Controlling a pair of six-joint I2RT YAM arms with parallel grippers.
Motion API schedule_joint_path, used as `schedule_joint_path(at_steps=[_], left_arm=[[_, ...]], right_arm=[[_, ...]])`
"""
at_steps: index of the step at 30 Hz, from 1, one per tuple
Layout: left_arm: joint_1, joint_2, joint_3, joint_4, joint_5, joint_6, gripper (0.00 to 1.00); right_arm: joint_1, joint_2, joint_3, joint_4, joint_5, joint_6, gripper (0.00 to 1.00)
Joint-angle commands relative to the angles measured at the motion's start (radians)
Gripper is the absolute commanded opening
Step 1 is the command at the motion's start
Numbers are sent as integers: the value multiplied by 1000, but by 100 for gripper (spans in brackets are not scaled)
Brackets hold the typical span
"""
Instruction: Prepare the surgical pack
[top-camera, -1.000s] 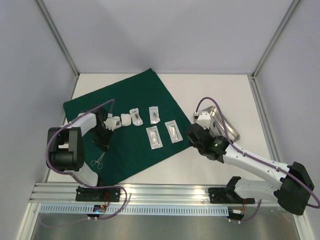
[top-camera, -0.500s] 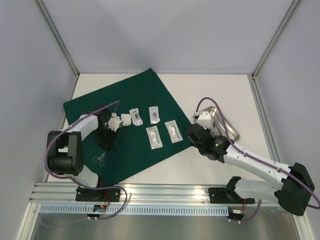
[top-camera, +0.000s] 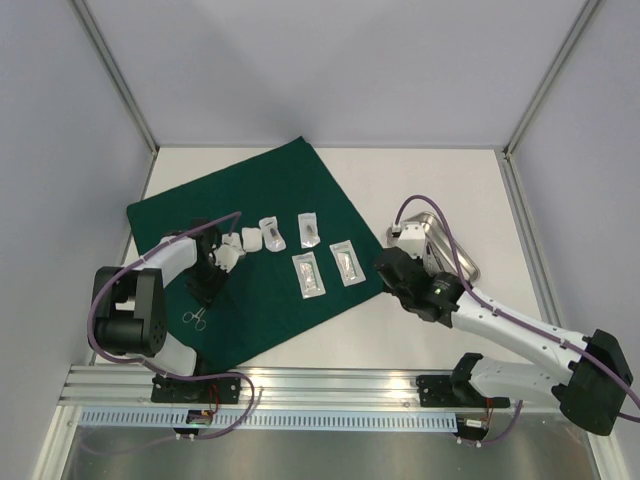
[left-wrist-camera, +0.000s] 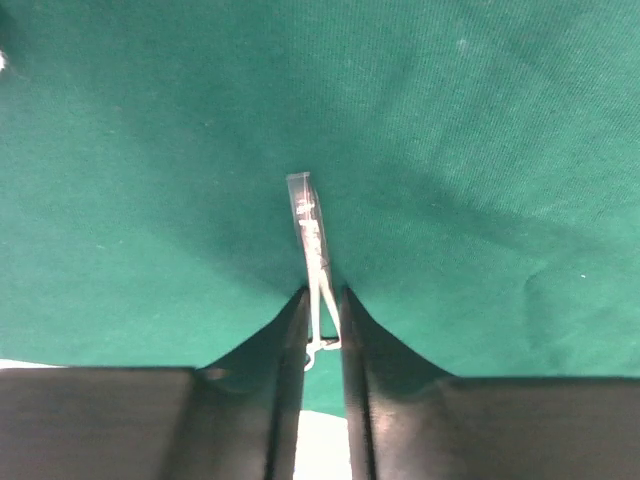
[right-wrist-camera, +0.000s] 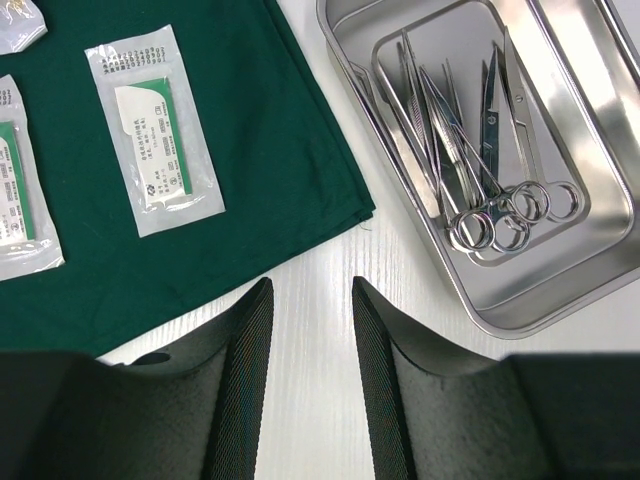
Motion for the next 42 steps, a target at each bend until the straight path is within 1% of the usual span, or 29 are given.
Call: schedule_joint_path(at_steps=[1, 2, 3, 5, 6, 7, 8, 11, 12, 16, 18, 25, 28, 29, 30, 31, 32, 33, 35, 36, 37, 39, 40, 41, 42], left_arm=[[-2, 49, -49, 50, -49, 24, 26], [-2, 49, -51, 50, -50, 24, 25], [-2, 49, -52, 50, -44, 27, 20], [-3, 41, -54, 58, -43, 24, 13], [-3, 38, -54, 63, -44, 22, 6], [-3, 34, -54, 64, -44, 21, 2], [-3, 32, -51, 63, -43, 16, 0], [-3, 14, -40, 50, -23, 7, 0], [-3, 2, -37, 46, 5, 5, 0], [-3, -130, -25, 50, 34, -22, 0], [-2, -184, -9, 43, 48, -30, 0], [-3, -236, 43, -3, 94, -64, 0], [-3, -281, 107, -52, 135, -100, 0], [-3, -302, 130, -62, 164, -114, 0], [-3, -336, 177, -77, 178, -134, 0], [-2, -348, 199, -82, 193, -137, 0], [-3, -351, 221, -94, 206, -140, 0], [-2, -339, 245, -101, 198, -131, 0], [-3, -313, 241, -120, 177, -101, 0], [-3, -284, 218, -138, 175, -70, 0], [-2, -270, 204, -149, 178, -9, 0], [-2, -244, 147, -128, 148, 50, 9], [-2, -244, 126, -106, 120, 105, 20], [-2, -247, 89, -64, 67, 129, 22], [-2, -246, 77, -50, 51, 152, 22]], right_arm=[[5, -33, 3, 2, 41, 11, 40], [5, -40, -1, 4, 44, 11, 40], [5, -43, -3, 4, 46, 11, 41], [5, -46, -5, 7, 50, 9, 40], [5, -44, -6, 7, 50, 11, 41], [5, -44, -5, 10, 47, 12, 41], [5, -41, -5, 10, 46, 12, 41], [5, -35, -2, 8, 38, 17, 40], [5, -35, -2, 8, 35, 18, 40], [7, -41, 3, 20, 0, 18, 40], [17, -46, 5, 54, -23, 9, 40], [99, -15, 57, 158, -52, -42, 41], [131, 6, 77, 284, -132, -68, 43], [140, 14, 81, 395, -163, -77, 47], [148, 25, 89, 456, -228, -89, 49], [149, 57, 100, 509, -259, -115, 50], [151, 80, 148, 561, -281, -118, 51], [151, 103, 179, 554, -283, -115, 51], [151, 166, 244, 498, -283, -106, 50], [151, 180, 273, 484, -290, -103, 50], [151, 189, 272, 481, -298, -98, 50], [152, 175, 233, 501, -305, -89, 50], [152, 168, 218, 510, -307, -82, 50], [151, 160, 198, 525, -310, -77, 50], [151, 145, 171, 530, -318, -74, 50]])
